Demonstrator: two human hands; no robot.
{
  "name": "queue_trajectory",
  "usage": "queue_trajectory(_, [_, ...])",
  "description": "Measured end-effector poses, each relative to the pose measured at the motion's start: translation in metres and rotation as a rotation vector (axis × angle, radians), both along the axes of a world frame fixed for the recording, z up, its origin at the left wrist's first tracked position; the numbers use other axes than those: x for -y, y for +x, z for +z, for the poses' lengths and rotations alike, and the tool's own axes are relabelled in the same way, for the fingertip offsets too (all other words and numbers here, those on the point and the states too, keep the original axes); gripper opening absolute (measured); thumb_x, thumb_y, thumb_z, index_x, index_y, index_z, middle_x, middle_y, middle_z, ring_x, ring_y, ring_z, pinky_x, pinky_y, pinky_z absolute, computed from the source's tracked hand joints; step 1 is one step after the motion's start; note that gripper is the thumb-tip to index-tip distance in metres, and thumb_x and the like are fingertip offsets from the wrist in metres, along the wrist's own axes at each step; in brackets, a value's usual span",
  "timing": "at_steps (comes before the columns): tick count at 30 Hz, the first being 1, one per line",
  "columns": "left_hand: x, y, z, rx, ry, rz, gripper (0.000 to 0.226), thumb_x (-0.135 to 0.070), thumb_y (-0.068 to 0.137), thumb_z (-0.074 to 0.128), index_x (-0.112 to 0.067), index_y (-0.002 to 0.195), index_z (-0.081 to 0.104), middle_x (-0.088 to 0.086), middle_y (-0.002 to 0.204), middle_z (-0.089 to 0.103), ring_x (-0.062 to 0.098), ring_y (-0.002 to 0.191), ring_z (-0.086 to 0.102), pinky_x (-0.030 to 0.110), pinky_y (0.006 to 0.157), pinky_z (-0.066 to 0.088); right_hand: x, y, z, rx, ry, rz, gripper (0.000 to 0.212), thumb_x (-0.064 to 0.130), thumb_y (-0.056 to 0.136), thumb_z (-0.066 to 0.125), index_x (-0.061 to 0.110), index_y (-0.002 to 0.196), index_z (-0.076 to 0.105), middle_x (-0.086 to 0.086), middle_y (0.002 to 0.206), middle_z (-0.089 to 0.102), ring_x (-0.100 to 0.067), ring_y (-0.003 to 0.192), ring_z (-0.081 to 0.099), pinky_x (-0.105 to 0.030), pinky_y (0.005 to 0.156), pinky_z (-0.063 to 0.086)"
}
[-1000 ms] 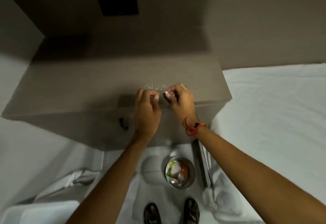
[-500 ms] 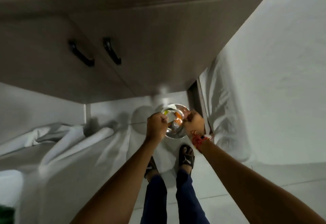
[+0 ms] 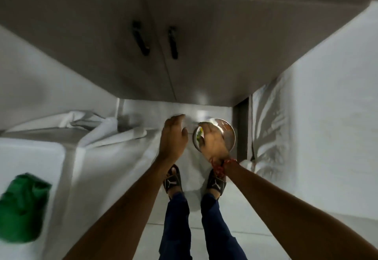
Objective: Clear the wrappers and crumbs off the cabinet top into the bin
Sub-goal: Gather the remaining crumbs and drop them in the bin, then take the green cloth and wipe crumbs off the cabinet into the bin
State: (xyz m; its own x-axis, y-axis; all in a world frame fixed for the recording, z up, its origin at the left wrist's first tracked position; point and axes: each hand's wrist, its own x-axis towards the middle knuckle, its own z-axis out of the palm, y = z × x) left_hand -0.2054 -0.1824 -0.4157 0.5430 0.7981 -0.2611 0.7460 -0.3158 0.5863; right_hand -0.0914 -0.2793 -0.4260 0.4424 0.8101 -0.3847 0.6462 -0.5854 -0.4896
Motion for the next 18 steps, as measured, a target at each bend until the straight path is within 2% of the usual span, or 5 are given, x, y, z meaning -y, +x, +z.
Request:
queue_trajectory(4, [-0.033, -0.039, 0.088, 0.024, 0.291, 0.111, 0.04, -0.013, 0.095, 0.059, -0.008, 0.135, 0.056, 0.013, 0.133, 0.063, 0.028, 0.124, 0.057, 0.038, 0.106, 0.049, -0.064, -0.036, 0.071, 0.173, 0.197, 0.384, 0.059, 0.009, 0.086, 0.063, 0.005, 0.143, 0.049, -0.017, 0.146, 0.053, -0.032, 0.135, 0.05, -0.041, 0.113, 0.041])
queue_trajectory(8, [-0.06, -0.112, 0.164, -0.09, 0.512, 0.258, 0.038, -0.019, 0.097, 0.053, -0.007, 0.132, 0.058, 0.012, 0.131, 0.064, 0.028, 0.124, 0.058, 0.04, 0.108, 0.047, -0.116, -0.094, 0.139, 0.333, 0.327, 0.728, 0.063, 0.011, 0.088, 0.061, 0.003, 0.148, 0.044, -0.019, 0.153, 0.046, -0.034, 0.142, 0.043, -0.046, 0.12, 0.03])
queue_trajectory(10, [-0.064, -0.142, 0.181, -0.117, 0.523, 0.373, 0.031, -0.02, 0.096, 0.054, -0.008, 0.124, 0.062, 0.011, 0.123, 0.066, 0.027, 0.115, 0.061, 0.038, 0.101, 0.05, -0.129, -0.107, 0.153, 0.388, 0.354, 0.82, 0.066, 0.011, 0.086, 0.065, 0.001, 0.148, 0.044, -0.02, 0.153, 0.045, -0.035, 0.143, 0.042, -0.046, 0.121, 0.024])
queue_trajectory(13, [-0.05, -0.218, 0.2, -0.322, 0.459, 0.57, 0.018, -0.023, 0.094, 0.056, -0.01, 0.105, 0.062, 0.01, 0.106, 0.065, 0.028, 0.096, 0.06, 0.038, 0.081, 0.051, -0.139, -0.146, 0.183, 0.393, 0.389, 0.994, 0.065, 0.013, 0.089, 0.061, 0.0, 0.15, 0.04, -0.022, 0.155, 0.042, -0.037, 0.145, 0.039, -0.051, 0.12, 0.032])
queue_trajectory(18, [0.006, -0.305, 0.186, -0.437, 0.299, 0.615, 0.038, -0.047, 0.096, 0.05, -0.013, 0.111, 0.061, 0.006, 0.108, 0.06, 0.025, 0.096, 0.056, 0.04, 0.084, 0.051, -0.142, -0.19, 0.211, 0.408, 0.355, 1.192, 0.067, 0.02, 0.092, 0.054, 0.0, 0.153, 0.034, -0.022, 0.16, 0.033, -0.036, 0.15, 0.03, -0.052, 0.117, 0.034])
